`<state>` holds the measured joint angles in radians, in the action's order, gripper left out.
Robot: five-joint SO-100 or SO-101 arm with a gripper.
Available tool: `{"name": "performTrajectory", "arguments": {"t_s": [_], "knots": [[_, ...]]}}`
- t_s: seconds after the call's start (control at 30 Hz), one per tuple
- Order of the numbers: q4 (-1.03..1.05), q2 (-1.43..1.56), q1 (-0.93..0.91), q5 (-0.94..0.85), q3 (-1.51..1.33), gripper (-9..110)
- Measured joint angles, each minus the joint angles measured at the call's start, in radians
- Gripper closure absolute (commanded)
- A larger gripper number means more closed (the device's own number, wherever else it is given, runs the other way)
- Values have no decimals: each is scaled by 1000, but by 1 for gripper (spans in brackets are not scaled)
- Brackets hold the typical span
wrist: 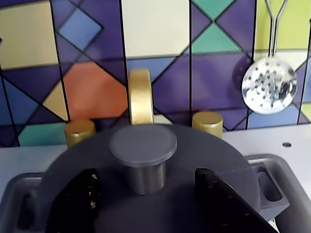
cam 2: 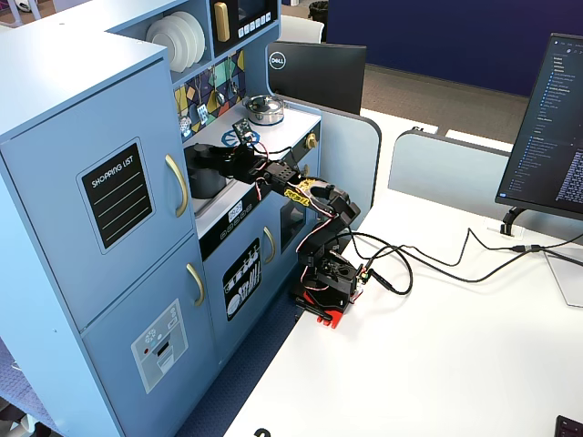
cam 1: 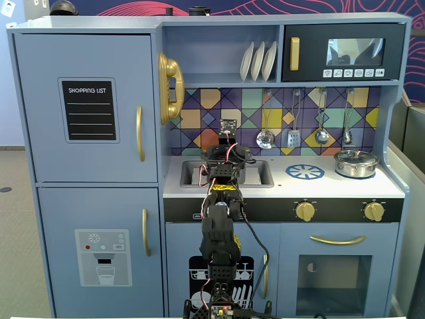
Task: Take off the lid from the gray recipient and place it on the counter
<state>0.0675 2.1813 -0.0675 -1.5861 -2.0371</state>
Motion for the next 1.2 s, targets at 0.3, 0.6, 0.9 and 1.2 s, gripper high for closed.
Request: {"name": "performTrajectory", "arguments": {"t_s": [0.3,0.6,0.9,1.2], "knots": [[-28,-97,2,0,77,102],[-28,-98,28,-12,81,102],[-18,-91,2,-20,184,102],[-9,9,-158,-41,163,102]]}}
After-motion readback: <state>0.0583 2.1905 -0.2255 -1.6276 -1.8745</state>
